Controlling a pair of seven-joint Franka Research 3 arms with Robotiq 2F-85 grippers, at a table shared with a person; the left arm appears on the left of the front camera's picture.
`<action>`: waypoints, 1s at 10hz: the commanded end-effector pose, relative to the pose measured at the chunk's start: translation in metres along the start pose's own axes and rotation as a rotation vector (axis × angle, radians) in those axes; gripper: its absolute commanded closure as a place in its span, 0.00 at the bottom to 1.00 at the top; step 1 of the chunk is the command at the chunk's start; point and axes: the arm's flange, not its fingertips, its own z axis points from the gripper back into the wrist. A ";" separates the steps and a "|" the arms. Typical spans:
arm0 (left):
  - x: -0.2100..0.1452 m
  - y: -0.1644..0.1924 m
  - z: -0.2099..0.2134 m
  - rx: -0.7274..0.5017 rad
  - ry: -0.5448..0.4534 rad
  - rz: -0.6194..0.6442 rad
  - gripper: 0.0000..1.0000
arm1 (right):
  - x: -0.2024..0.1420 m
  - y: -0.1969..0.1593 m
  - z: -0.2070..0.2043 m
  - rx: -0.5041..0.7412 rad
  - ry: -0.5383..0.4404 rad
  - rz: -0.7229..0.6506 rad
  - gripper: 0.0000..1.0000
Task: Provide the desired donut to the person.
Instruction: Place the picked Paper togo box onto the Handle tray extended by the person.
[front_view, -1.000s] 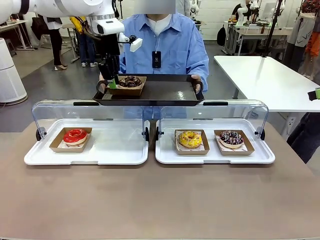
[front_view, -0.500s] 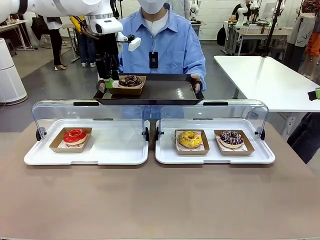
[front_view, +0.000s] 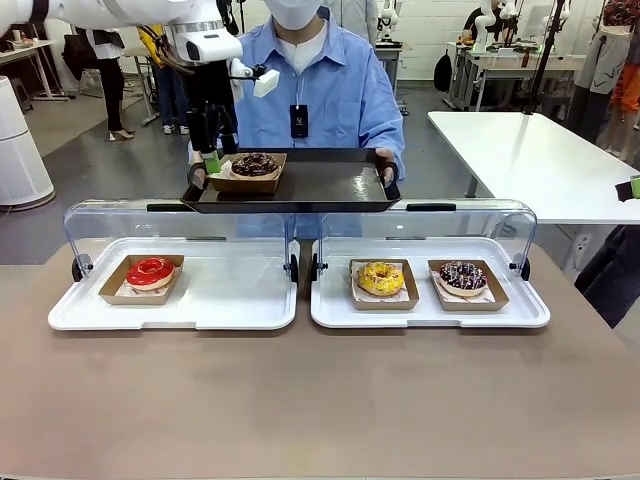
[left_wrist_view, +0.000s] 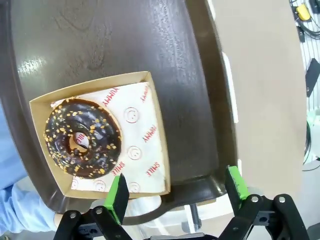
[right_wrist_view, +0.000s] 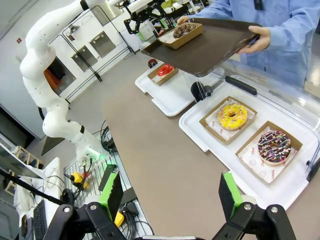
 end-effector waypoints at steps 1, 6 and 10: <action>-0.023 -0.047 0.014 -0.012 -0.024 -0.011 0.00 | 0.000 -0.001 0.000 0.000 0.002 -0.003 0.00; -0.140 -0.162 0.037 0.103 -0.408 -0.056 0.00 | 0.000 -0.001 0.000 0.000 0.002 -0.003 0.00; -0.253 -0.183 -0.007 0.053 -0.831 0.067 0.00 | 0.000 -0.001 0.000 0.000 0.002 -0.003 0.00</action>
